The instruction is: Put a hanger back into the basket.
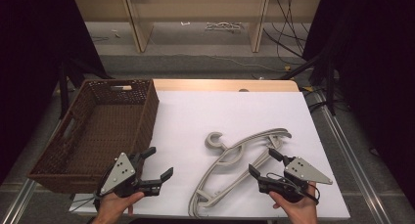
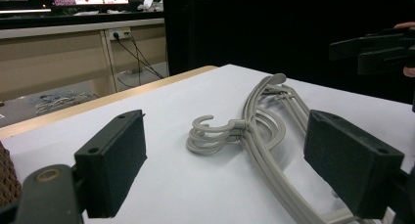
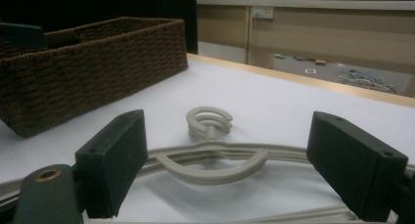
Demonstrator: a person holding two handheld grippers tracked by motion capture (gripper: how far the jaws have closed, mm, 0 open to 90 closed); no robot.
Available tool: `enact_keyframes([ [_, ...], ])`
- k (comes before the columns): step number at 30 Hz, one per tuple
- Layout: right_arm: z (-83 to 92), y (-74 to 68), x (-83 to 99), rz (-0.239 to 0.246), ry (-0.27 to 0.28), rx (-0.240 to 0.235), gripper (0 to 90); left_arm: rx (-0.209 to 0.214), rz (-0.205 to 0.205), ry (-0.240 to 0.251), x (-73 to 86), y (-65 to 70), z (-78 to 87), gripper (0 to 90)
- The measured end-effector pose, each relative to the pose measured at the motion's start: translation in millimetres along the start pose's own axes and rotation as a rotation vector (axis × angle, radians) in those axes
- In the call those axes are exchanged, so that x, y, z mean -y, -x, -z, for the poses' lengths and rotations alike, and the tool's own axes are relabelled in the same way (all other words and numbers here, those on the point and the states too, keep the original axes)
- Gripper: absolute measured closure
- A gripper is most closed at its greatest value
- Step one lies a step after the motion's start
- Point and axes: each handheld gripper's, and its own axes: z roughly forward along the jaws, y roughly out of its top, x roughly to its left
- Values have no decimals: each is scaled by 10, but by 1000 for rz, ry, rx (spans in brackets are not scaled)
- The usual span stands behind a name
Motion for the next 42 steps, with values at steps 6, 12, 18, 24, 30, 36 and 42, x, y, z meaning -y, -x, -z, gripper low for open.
enact_keyframes([
  [6,-9,1,-1,12,-25,19,165,0,-12,-6,3,12,-8,156],
  [12,-44,50,6,51,-80,32,182,12,-30,-24,8,39,-23,156],
  [18,-104,105,22,84,-142,30,199,19,-38,-26,6,57,-26,155],
  [24,-206,176,-15,195,-171,6,271,19,-33,-30,13,57,-42,156],
  [30,-370,341,-88,251,-230,-10,303,24,-34,-34,15,63,-47,156],
  [36,-544,485,-145,351,-307,-19,354,31,-38,-41,15,78,-64,157],
  [42,-713,613,-148,440,-403,-24,387,37,-40,-48,21,87,-69,157],
])
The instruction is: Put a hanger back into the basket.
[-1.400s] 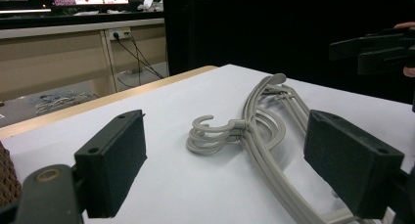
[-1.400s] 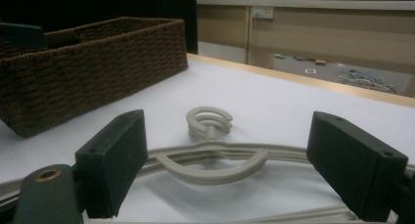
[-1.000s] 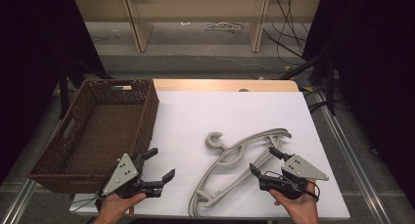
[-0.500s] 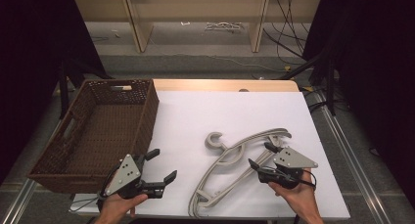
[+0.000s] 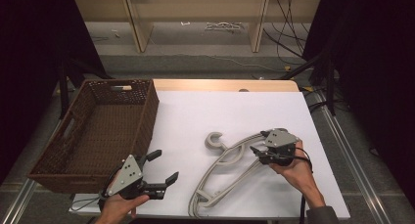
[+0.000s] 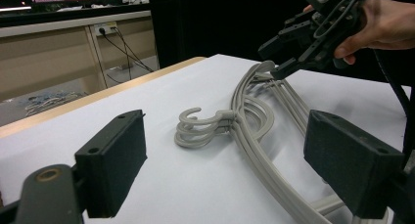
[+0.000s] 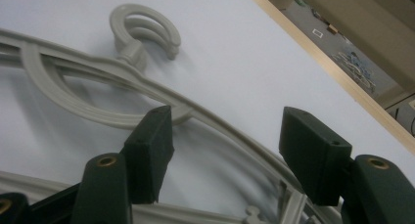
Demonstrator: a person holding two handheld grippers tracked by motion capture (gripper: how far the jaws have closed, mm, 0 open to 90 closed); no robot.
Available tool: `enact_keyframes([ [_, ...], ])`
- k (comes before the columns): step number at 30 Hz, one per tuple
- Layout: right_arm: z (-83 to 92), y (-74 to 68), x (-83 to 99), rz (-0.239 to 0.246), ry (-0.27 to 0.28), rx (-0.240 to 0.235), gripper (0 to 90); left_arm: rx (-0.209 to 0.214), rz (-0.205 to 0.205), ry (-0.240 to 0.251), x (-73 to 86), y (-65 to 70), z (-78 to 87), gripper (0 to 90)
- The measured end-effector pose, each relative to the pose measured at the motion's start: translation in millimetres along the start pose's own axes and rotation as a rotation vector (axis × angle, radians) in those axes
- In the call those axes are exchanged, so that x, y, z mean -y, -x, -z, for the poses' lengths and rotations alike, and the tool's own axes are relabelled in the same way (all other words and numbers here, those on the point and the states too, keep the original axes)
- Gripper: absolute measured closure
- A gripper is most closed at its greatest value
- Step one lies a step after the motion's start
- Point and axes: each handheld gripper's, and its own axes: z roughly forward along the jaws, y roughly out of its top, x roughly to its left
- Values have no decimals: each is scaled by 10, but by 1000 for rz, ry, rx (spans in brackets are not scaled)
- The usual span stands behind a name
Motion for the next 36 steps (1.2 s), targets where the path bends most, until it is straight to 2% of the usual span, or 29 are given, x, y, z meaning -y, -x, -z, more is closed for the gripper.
enact_keyframes([
  [5,-83,57,-16,42,-38,-6,408,5,-4,-9,4,1,-12,157],
  [6,-137,88,-33,79,-59,-15,411,5,-4,-16,10,5,-14,157],
  [8,-182,107,-44,95,-70,-32,413,6,-3,-19,13,3,-15,157],
  [11,-248,124,-56,137,-130,-53,427,6,-5,-21,15,0,-19,158],
  [15,-329,143,-78,165,-136,-75,455,8,-1,-26,20,4,-21,158],
  [18,-385,134,-89,223,-178,-75,461,11,-4,-32,25,7,-31,158],
  [26,-526,146,-110,289,-225,-101,493,13,0,-38,26,10,-34,158],
  [29,-559,143,-109,308,-233,-93,497,12,-2,-38,25,7,-39,158],
  [30,-596,139,-113,332,-249,-97,512,15,-8,-46,30,9,-40,158],
  [35,-658,131,-129,369,-250,-100,565,20,-6,-46,32,17,-49,159],
  [36,-663,131,-129,377,-249,-103,576,25,-12,-58,37,21,-50,159],
])
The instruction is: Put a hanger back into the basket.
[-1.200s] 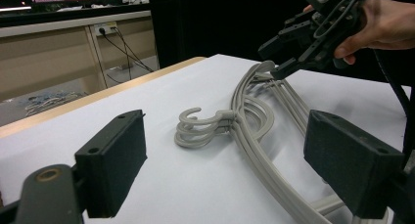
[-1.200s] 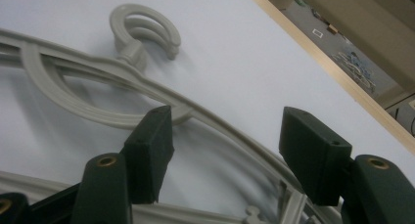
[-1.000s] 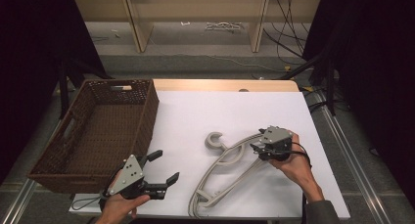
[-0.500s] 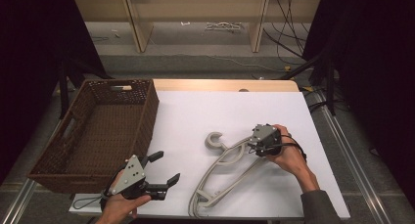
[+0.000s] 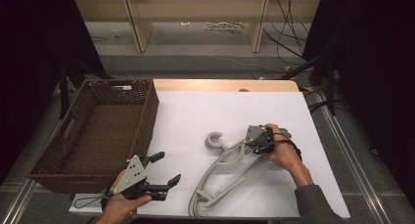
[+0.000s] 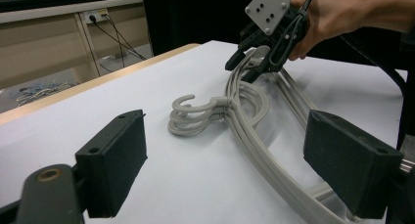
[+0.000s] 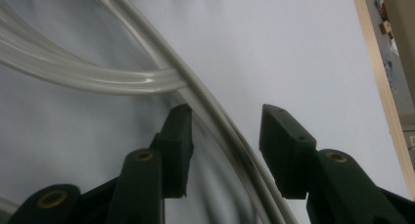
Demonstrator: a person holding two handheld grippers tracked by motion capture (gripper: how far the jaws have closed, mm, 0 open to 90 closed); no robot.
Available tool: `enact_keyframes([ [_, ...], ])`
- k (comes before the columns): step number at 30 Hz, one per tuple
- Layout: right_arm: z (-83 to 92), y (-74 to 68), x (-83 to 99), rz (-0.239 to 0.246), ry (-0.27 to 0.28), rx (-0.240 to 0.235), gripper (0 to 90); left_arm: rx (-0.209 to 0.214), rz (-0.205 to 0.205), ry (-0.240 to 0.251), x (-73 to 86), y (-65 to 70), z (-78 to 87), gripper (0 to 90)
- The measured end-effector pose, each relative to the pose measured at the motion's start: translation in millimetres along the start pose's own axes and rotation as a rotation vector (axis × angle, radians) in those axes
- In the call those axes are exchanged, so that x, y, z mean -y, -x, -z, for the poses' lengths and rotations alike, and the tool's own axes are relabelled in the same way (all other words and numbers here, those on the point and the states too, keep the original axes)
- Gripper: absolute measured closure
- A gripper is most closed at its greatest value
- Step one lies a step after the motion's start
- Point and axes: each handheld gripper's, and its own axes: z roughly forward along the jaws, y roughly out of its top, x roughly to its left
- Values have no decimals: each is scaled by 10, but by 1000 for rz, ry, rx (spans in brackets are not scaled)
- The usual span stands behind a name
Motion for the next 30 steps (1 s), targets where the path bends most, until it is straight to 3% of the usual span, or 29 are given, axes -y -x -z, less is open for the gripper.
enact_keyframes([
  [5,-8,-5,6,38,-5,8,649,7,0,-4,1,9,-22,159],
  [12,33,-23,21,155,5,9,737,37,-21,-44,16,34,-101,162],
  [15,52,-18,27,171,13,8,746,50,12,-50,16,20,-161,162],
  [16,76,-10,31,203,17,16,754,55,36,-49,4,-7,-245,162],
  [19,95,2,29,223,22,13,759,39,54,-81,-6,-28,-372,156],
  [21,140,2,21,245,27,29,769,51,95,-118,-49,-78,-616,180],
  [23,177,18,12,280,40,29,772,44,71,-146,-98,-108,-767,209],
  [24,177,18,12,280,40,29,772,44,71,-146,-98,-108,-767,209],
  [25,208,26,8,302,49,38,774,70,111,-179,-144,-123,-964,217],
  [26,227,40,8,331,48,46,775,77,122,-189,-160,-116,-1045,234],
  [27,234,20,9,318,42,48,777,85,116,-201,-172,-109,-1102,244],
  [28,229,28,7,343,48,42,779,85,116,-201,-172,-109,-1102,246],
  [30,237,15,13,337,38,44,781,133,129,-253,-217,-53,-1325,270],
])
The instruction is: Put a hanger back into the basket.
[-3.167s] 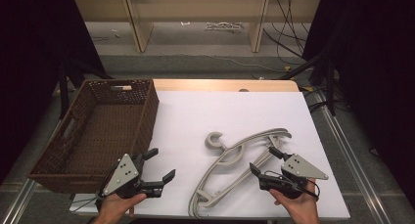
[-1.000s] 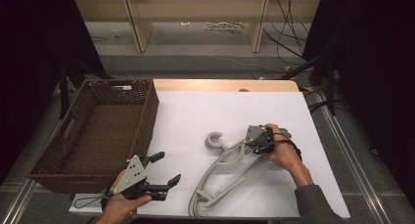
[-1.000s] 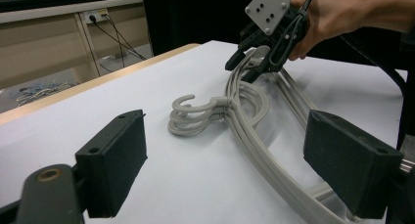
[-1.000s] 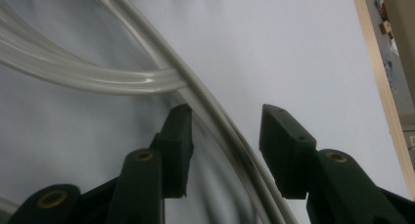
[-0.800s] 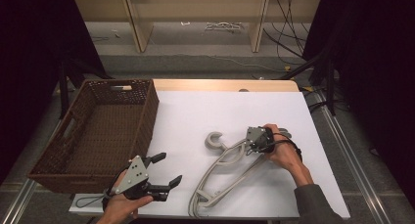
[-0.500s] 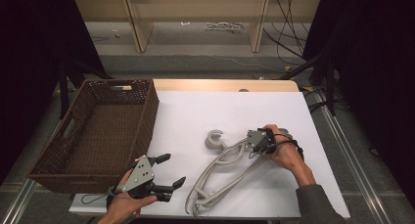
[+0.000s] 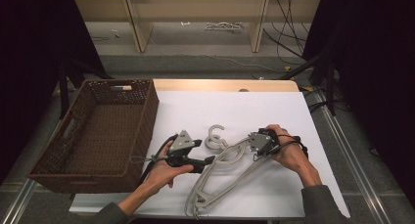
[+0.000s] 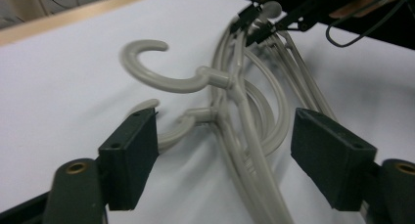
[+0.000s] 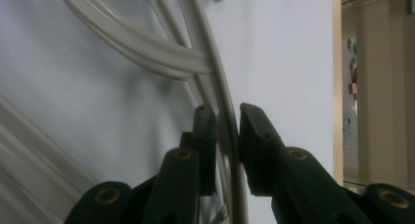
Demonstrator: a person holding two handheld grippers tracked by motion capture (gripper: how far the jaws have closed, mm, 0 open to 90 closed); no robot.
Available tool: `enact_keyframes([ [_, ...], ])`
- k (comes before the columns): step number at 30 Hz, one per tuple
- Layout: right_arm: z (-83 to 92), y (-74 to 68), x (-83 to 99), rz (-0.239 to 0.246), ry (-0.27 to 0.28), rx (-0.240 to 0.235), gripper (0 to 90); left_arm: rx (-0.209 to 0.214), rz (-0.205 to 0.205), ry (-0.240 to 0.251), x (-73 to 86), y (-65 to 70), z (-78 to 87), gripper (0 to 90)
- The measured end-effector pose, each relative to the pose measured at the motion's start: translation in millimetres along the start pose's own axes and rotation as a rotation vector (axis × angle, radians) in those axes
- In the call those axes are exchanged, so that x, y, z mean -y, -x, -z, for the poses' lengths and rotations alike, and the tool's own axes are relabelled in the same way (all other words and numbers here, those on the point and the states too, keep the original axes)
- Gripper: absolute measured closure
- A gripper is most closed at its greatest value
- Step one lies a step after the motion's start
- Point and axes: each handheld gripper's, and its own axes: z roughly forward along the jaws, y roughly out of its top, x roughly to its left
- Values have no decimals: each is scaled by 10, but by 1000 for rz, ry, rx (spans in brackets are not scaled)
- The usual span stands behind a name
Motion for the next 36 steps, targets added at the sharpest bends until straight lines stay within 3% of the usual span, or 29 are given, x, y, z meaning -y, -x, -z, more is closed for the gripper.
enact_keyframes([
  [5,24,2,-3,18,8,9,783,14,21,-50,-116,37,-191,307],
  [6,54,-1,-7,8,4,18,782,37,29,-73,-169,44,-254,331],
  [7,56,13,-5,33,9,11,782,37,29,-73,-169,44,-254,336],
  [8,79,-5,-5,5,-4,19,782,39,19,-107,-229,66,-318,341],
  [11,82,16,4,39,8,18,782,26,14,-135,-273,94,-367,389],
  [12,92,16,10,34,7,23,781,20,-3,-194,-297,103,-403,390],
  [15,111,14,13,35,-2,27,781,1,-2,-213,-299,112,-429,396],
  [18,135,13,20,26,-4,34,782,0,-39,-220,-305,134,-388,391],
  [21,137,12,21,19,-5,35,788,6,-41,-233,-311,146,-372,403],
  [24,150,16,4,26,-3,35,786,6,-17,-271,-290,135,-405,414],
  [31,155,2,-2,11,-9,32,787,36,50,-241,-310,84,-453,467],
  [32,163,11,-7,22,-1,31,787,48,71,-241,-314,68,-462,474],
  [33,174,8,-10,14,-3,38,787,67,119,-232,-323,33,-494,500],
  [36,183,20,-17,23,3,39,787,89,141,-253,-315,7,-549,558],
])
